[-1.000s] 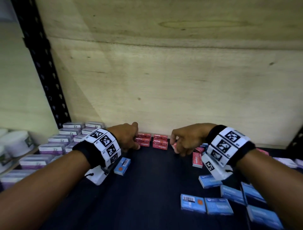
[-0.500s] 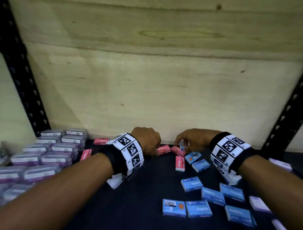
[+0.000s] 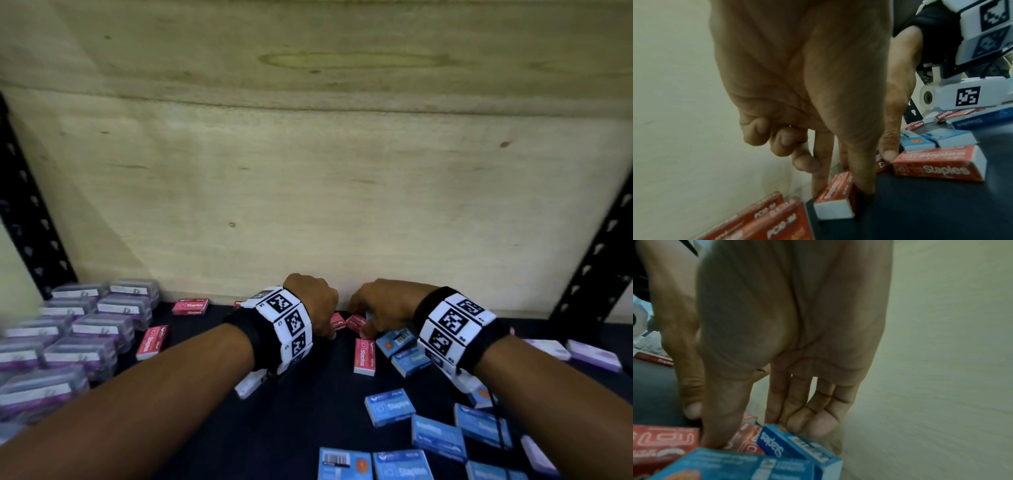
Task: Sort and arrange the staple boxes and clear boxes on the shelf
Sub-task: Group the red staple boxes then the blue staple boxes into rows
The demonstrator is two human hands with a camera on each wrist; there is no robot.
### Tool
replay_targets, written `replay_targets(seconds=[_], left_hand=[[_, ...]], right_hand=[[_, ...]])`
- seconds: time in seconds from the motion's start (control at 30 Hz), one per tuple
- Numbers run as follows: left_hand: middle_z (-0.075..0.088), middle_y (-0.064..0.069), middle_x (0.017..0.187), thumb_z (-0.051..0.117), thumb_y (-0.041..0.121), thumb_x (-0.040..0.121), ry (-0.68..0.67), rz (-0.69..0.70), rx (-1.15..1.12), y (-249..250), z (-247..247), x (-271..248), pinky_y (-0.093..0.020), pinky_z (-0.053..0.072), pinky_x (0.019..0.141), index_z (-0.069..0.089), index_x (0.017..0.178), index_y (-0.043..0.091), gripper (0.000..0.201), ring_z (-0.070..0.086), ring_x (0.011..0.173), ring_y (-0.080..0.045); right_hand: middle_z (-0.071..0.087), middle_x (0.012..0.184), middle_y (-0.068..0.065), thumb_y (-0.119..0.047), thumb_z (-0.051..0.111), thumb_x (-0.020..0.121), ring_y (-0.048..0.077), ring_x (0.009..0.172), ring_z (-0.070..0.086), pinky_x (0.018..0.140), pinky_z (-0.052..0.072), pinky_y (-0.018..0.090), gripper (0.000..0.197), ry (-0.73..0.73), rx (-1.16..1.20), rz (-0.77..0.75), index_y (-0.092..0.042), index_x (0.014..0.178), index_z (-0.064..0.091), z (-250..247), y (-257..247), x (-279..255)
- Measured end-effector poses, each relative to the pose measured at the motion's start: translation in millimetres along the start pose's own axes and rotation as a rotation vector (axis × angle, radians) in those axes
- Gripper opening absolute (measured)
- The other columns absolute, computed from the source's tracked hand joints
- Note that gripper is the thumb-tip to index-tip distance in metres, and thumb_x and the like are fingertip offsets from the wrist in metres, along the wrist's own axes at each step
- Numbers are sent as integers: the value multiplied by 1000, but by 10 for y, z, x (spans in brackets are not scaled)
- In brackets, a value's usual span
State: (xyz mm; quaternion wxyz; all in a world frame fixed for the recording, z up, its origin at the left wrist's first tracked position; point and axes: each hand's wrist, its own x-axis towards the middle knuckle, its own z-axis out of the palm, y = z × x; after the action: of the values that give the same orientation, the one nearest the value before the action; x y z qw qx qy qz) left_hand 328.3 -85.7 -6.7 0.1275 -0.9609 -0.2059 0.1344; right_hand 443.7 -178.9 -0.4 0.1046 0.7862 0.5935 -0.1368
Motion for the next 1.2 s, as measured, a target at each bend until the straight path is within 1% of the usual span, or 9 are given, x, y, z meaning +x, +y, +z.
replay_targets(seconds=[0.17,0.3,0.47,0.6,0.73,0.83,0.93,1.07,1.2], left_hand=[[63,-4,106,70,50,82,11,7,-73,11,37,87,-31,44,67,64,111,16,45,62,92,-25],[61,-4,94,77,42,78,24,31,-163,10,9,48,-30,45,64,66,108,13,43,61,81,-24],[66,-6,109,71,41,83,19,70,-311,-73,13,-22,-31,51,73,66,117,17,42,63,93,-25],[65,0,110,72,38,82,-1,66,-447,-169,-1,-88,-27,47,75,64,118,20,40,60,94,-18],[65,6,101,81,38,74,1,60,-556,-232,0,-168,-28,51,80,63,109,22,42,62,92,-14],[63,9,87,85,36,69,32,73,-605,-284,6,-274,-28,50,75,61,94,22,37,60,83,-12],[69,2,85,83,31,74,26,85,-690,-356,21,-396,-27,51,69,61,100,19,37,65,73,-13],[72,0,79,75,16,84,-15,132,-811,-490,72,-577,-23,57,65,60,109,23,29,67,59,-9],[71,6,83,70,17,87,-7,66,-730,-701,156,-750,-18,47,59,57,103,24,22,63,56,-3]], right_hand=[[69,113,2,-25,74,82,22,96,65,86,55,38,43,13,-13,41,-19,123,63,50,60,52],[69,113,2,-30,74,83,21,96,64,80,51,32,43,-12,28,55,-20,123,63,96,93,27],[62,121,-5,-33,69,85,19,106,59,92,47,31,51,67,134,9,-28,134,54,71,176,-70],[58,87,-17,-27,74,82,12,86,60,77,44,26,35,96,246,23,-34,111,55,77,270,-78],[63,88,-11,-32,79,76,12,81,61,76,50,33,34,127,225,50,-32,98,53,68,279,-110],[58,84,-12,-44,78,78,9,76,55,66,42,29,29,135,160,63,-30,88,54,44,240,-148],[56,84,-12,-45,75,82,11,76,54,62,37,28,27,134,117,73,-32,82,51,9,178,-179],[56,93,-9,-39,71,87,12,84,54,68,40,26,16,182,98,20,-30,95,60,-83,51,-228],[56,88,-12,-34,65,92,8,78,54,66,39,23,17,181,148,-20,-27,106,60,-153,-166,-277]])
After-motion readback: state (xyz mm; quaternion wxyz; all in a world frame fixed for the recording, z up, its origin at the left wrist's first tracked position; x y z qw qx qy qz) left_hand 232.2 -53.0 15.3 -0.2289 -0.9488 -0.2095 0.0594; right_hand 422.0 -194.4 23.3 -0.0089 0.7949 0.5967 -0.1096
